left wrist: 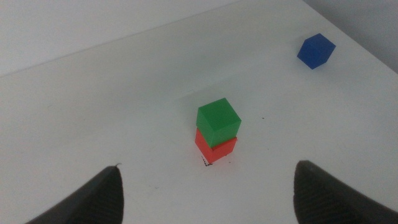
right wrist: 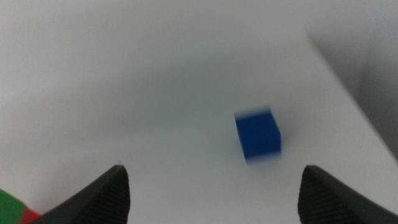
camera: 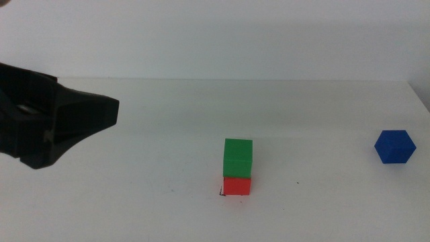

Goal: Stack red cubes first, then green, then blue cubes in a specific spot.

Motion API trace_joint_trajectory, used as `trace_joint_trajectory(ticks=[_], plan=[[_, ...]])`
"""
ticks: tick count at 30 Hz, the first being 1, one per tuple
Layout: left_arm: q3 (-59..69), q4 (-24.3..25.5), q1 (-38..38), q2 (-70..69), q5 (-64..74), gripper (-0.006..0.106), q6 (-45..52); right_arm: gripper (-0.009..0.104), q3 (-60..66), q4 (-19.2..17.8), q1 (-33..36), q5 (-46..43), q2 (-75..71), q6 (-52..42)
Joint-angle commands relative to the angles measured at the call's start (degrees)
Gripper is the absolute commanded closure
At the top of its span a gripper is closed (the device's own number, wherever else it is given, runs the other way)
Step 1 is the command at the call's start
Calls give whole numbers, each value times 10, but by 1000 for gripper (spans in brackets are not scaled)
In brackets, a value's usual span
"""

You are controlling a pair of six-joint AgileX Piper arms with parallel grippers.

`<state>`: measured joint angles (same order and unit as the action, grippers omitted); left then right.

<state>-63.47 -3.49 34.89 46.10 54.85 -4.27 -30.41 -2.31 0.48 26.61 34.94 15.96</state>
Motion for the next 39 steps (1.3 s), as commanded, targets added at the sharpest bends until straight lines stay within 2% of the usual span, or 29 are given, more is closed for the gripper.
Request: trace_joint_trajectory(ticks=[1, 4, 9, 11, 14, 15, 19, 32, 33, 35, 39], plan=[[1, 1, 0, -3, -2, 7, -2, 13, -89, -1, -4, 110, 120, 0], [1, 1, 0, -2, -2, 7, -1, 13, -178, 4, -4, 148, 233, -4], [1, 1, 0, -2, -3, 7, -1, 13, -264, -32, -5, 153, 388, -63], [1, 1, 0, -3, -3, 7, -1, 13, -314, -40, -9, 191, 451, -82], [1, 1, 0, -2, -3, 7, -1, 13, -400, -2, -32, 280, 543, -148], [1, 1, 0, -2, -3, 7, -1, 13, -437, -3, -47, 296, 594, -160], [1, 1, 0, -3, -3, 7, -1, 13, -476, -33, -53, 289, 668, -164], [1, 1, 0, -3, -3, 7, -1, 15, -491, -27, -54, 195, 779, -185], [1, 1, 0, -3, -3, 7, -1, 19, -491, -22, -54, 190, 786, -186], [1, 1, 0, -3, -3, 7, -1, 35, -491, -16, -54, 181, 798, -187], [1, 1, 0, -3, -3, 7, -1, 87, -494, -9, -47, 176, 794, -172]])
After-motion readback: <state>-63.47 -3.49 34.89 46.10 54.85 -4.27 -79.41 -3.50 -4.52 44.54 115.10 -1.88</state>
